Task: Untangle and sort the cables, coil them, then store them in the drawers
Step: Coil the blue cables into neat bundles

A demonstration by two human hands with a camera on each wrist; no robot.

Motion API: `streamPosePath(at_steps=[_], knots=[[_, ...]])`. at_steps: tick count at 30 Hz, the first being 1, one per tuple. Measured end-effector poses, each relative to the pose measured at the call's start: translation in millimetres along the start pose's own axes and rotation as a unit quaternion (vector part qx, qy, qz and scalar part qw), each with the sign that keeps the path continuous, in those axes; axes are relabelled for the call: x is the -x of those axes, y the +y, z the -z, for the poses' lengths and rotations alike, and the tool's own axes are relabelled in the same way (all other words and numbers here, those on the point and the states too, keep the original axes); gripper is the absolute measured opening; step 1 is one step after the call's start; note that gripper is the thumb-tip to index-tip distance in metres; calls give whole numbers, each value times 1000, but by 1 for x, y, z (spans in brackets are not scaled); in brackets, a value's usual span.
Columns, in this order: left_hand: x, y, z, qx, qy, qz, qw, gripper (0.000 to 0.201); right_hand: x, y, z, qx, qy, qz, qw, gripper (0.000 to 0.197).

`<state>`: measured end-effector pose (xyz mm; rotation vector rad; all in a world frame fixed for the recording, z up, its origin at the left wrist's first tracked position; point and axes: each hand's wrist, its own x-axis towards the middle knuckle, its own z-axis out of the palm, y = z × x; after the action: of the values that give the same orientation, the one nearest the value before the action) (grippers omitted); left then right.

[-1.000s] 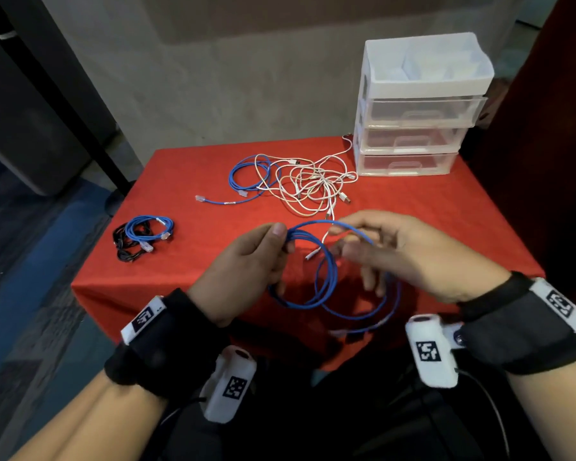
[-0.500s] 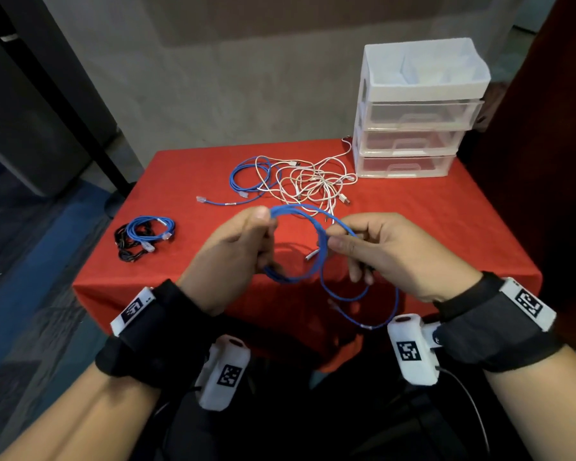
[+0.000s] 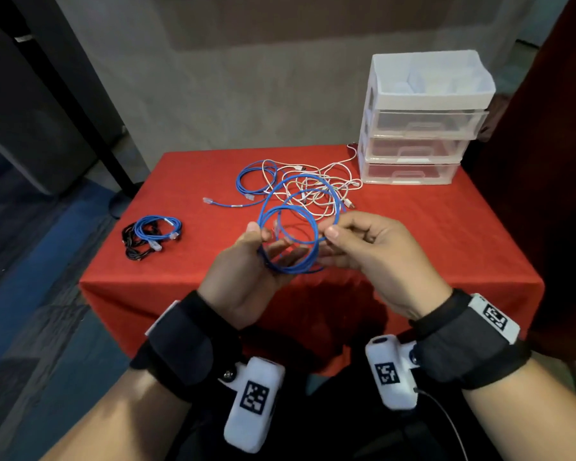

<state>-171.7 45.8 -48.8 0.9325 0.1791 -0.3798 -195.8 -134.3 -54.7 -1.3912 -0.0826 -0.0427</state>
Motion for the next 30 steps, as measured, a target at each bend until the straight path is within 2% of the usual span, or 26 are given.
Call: streamPosePath(at_steps=[5, 8, 10, 12, 13, 14, 15, 18, 21, 23, 25, 30], knots=[[-4, 5, -4, 66, 32, -23, 997, 34, 10, 11, -4, -26, -26, -31, 999, 13], [-5, 2, -4, 36, 45, -47, 997, 34, 13, 10, 0, 98, -73, -15, 992, 21], [-6, 2, -4, -13, 49, -74, 996, 32, 11, 4, 6, 192, -27, 55, 980, 19], [-5, 5, -5, -56, 30, -92, 994, 27, 3, 2, 16, 264, 79, 118, 954, 9], [-3, 6, -5, -75, 11, -100, 992, 24, -2, 2, 23, 306, 116, 125, 937, 16], [-2, 7, -5, -94, -8, -109, 990, 21, -5, 1, 27, 333, 116, 114, 929, 25], [-1, 9, -6, -115, -23, -117, 986, 20, -8, 1, 29, 326, 86, 86, 937, 28], [4, 14, -9, -185, -52, -126, 973, 29, -5, -4, 24, 194, -25, -10, 981, 20], [6, 20, -11, -246, -75, -114, 960, 32, -2, -10, 20, 80, -52, -68, 993, 30], [7, 23, -9, -286, -95, -106, 948, 33, -6, -13, 22, 64, -50, -69, 994, 30], [9, 24, -5, -328, -119, -100, 932, 33, -11, -17, 26, 98, -29, -39, 994, 31], [12, 19, 3, -472, -146, -80, 866, 38, -25, -30, 31, 140, 31, 28, 989, 33]])
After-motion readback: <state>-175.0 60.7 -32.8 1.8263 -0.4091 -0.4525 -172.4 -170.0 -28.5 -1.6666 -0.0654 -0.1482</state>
